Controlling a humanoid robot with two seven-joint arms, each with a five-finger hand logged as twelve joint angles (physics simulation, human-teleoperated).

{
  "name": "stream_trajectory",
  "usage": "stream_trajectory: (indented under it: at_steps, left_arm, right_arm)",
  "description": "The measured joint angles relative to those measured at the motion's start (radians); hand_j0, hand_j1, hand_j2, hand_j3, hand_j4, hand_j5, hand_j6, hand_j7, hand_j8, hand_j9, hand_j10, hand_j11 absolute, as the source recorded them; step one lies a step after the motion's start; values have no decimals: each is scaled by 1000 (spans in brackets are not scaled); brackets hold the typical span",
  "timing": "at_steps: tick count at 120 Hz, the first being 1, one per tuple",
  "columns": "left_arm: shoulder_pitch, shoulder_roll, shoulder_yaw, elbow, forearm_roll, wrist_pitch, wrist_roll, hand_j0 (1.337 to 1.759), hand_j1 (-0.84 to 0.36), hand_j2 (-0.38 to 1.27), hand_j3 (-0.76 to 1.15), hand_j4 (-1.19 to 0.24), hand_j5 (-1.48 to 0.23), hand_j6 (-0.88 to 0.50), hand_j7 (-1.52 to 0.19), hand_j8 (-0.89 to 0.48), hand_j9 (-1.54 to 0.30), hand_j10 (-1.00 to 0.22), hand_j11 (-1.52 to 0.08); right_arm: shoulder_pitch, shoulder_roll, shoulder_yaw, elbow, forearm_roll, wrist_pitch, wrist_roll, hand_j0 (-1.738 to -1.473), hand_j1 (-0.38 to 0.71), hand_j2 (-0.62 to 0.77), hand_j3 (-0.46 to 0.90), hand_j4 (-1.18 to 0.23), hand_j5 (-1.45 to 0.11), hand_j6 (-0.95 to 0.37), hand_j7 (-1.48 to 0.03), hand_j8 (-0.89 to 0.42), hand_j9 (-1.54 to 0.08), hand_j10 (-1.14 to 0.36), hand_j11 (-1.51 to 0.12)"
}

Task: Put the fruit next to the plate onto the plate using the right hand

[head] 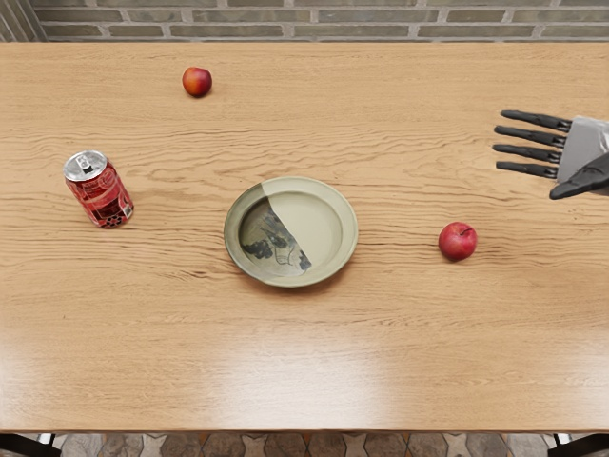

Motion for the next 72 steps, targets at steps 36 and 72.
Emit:
stream_trajectory:
  at_steps: [36,72]
  left_arm:
    - [0,0,0,0,0,0,0,1658,349,0,0,0,0,0,0,0,0,0,0]
    - [0,0,0,0,0,0,0,1658,349,0,0,0,0,0,0,0,0,0,0]
  right_arm:
    - [-3,-100,-1,200,-114,0,-3,-1658,-319,-4,0,-23,-33,-22,-34,-23,-33,-24,-33]
    - [26,0,11,338,-665,-271,-129,-1658,-315,-5,0,-30,-38,-31,-38,-31,-38,-30,-38]
